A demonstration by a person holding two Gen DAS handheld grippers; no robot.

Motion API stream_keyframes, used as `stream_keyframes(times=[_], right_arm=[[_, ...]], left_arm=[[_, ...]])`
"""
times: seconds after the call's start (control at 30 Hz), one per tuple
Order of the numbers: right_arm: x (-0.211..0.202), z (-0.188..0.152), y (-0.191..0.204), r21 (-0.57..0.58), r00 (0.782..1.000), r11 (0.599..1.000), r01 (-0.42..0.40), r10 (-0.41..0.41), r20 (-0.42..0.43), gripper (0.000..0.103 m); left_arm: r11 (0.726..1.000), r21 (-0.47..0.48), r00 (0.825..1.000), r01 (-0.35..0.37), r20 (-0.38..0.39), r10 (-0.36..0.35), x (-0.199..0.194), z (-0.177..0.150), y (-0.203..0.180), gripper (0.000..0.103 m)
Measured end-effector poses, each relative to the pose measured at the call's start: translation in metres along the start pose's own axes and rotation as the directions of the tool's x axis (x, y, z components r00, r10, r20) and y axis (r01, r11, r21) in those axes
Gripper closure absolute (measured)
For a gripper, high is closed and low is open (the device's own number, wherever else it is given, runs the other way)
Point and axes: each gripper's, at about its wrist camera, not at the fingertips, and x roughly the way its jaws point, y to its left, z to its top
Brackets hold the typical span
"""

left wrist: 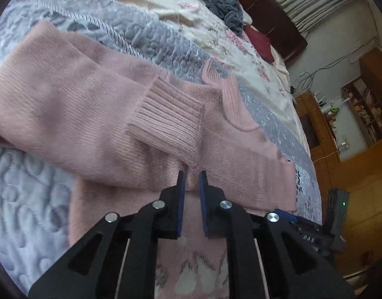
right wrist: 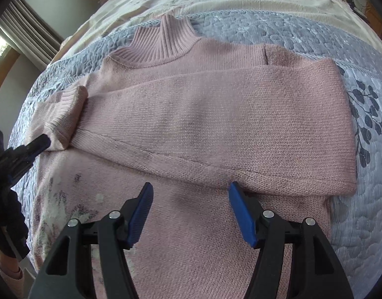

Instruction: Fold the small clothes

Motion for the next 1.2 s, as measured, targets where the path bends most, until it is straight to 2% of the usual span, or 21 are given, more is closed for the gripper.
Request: stream_keyframes(times=[0.1, 0.17, 0.27, 0.33, 0.47, 0.53, 0.6, 0.73, 0.8, 0.83, 0.93, 1.03, 1.2], right_arm=[[-0.009, 0.014, 0.018, -0.006, 0.999, 0.999, -0.049, 0.049, 0.008, 0.039], [-0.01, 0.025, 0.034, -0.002, 0.995, 0.995, -0.095, 0.095, 0.001, 0.039], [-0.004, 0.044, 0.067, -0.012, 0.989, 0.989, -0.147, 0.147, -0.014, 0.039], [0.001, 0.055, 0.088, -0.028, 0.985, 0.985, -0.172, 0.171, -0.022, 0.039], [0.024, 0.072, 0.119, -0.005, 0.967, 0.97, -0.243, 0.242, -0.077, 0.039], [0.039, 0.077, 0.13, 0.006, 0.959, 0.964, -0.265, 0.264, -0.102, 0.039], [0.054, 0.082, 0.14, 0.025, 0.948, 0.957, -0.29, 0.291, -0.13, 0.039], [0.086, 0.088, 0.15, 0.104, 0.923, 0.939, -0.328, 0.342, -0.176, 0.039], [0.097, 0.088, 0.154, 0.124, 0.916, 0.934, -0.335, 0.354, -0.188, 0.039], [0.1, 0.088, 0.155, 0.121, 0.918, 0.936, -0.331, 0.349, -0.186, 0.044], [0.1, 0.088, 0.159, 0.096, 0.919, 0.936, -0.338, 0.351, -0.181, 0.085], [0.083, 0.086, 0.158, 0.056, 0.92, 0.931, -0.361, 0.365, -0.142, 0.089], [0.032, 0.088, 0.132, 0.003, 0.932, 0.934, -0.358, 0.357, -0.052, 0.089]], left_arm=[[0.993, 0.039, 0.989, -0.107, 0.102, 0.103, -0.043, 0.015, 0.019, 0.088], [0.972, 0.024, 0.964, -0.233, 0.135, 0.228, -0.056, 0.034, 0.038, 0.088], [0.948, -0.013, 0.943, -0.317, 0.104, 0.317, -0.054, 0.059, 0.066, 0.088], [0.934, -0.007, 0.931, -0.358, 0.071, 0.358, -0.045, 0.065, 0.078, 0.088], [0.901, 0.06, 0.903, -0.43, 0.009, 0.43, -0.021, 0.058, 0.09, 0.09], [0.89, 0.094, 0.895, -0.447, 0.033, 0.446, -0.017, 0.052, 0.09, 0.09], [0.895, 0.092, 0.9, -0.436, 0.041, 0.434, -0.017, 0.051, 0.093, 0.09], [0.926, 0.027, 0.926, -0.377, 0.04, 0.375, -0.027, 0.053, 0.1, 0.09], [0.931, 0.005, 0.93, -0.365, 0.052, 0.364, -0.037, 0.052, 0.098, 0.09], [0.931, 0.002, 0.929, -0.364, 0.067, 0.363, -0.044, 0.052, 0.096, 0.089], [0.93, -0.008, 0.924, -0.368, 0.109, 0.367, -0.06, 0.052, 0.09, 0.088], [0.929, 0.003, 0.921, -0.369, 0.135, 0.365, -0.07, 0.055, 0.082, 0.088], [0.939, 0.022, 0.929, -0.344, 0.154, 0.337, -0.074, 0.057, 0.065, 0.088]])
